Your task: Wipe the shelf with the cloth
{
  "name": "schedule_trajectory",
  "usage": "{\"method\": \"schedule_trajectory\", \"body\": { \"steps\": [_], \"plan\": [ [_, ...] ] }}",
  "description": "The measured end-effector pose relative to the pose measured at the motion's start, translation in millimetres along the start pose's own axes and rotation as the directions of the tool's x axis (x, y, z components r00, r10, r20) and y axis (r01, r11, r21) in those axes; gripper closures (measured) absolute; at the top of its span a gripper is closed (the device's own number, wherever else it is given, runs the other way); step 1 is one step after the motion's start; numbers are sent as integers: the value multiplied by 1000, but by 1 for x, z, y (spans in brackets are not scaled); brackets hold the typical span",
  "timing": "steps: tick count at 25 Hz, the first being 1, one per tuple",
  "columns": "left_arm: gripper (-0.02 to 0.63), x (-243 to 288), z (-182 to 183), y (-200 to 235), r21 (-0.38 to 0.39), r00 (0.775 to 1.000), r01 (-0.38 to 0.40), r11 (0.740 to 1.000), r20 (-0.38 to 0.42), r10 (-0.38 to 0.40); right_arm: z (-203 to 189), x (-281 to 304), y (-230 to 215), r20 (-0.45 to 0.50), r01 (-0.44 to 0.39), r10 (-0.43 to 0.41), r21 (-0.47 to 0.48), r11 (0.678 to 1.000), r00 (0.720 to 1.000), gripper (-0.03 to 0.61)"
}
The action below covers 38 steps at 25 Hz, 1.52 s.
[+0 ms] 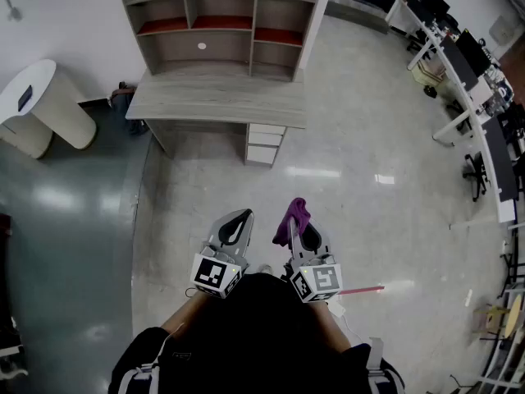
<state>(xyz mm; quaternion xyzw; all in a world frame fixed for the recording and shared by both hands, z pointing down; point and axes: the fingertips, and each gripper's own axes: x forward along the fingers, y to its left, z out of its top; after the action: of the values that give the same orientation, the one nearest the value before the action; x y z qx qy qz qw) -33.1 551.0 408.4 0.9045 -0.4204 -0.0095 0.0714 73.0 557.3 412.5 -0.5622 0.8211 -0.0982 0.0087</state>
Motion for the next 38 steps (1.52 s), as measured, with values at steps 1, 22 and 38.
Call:
{"method": "schedule_trajectory", "body": {
  "steps": [1,22,38],
  "plan": [
    [612,1,1,-1,2,1000,0,1000,1,0,1,-1,-1,-2,-1,1,-1,1000,1000,528],
    [612,1,0,-21,10,1000,-15,1000,2,15,-2,-17,-11,5,-10,10,23,1000,1000,528],
    [612,34,-8,-67,6,997,-75,997,-5,75,-10,-39,-54,-19,-94,95,40,995,995,528]
  ]
}}
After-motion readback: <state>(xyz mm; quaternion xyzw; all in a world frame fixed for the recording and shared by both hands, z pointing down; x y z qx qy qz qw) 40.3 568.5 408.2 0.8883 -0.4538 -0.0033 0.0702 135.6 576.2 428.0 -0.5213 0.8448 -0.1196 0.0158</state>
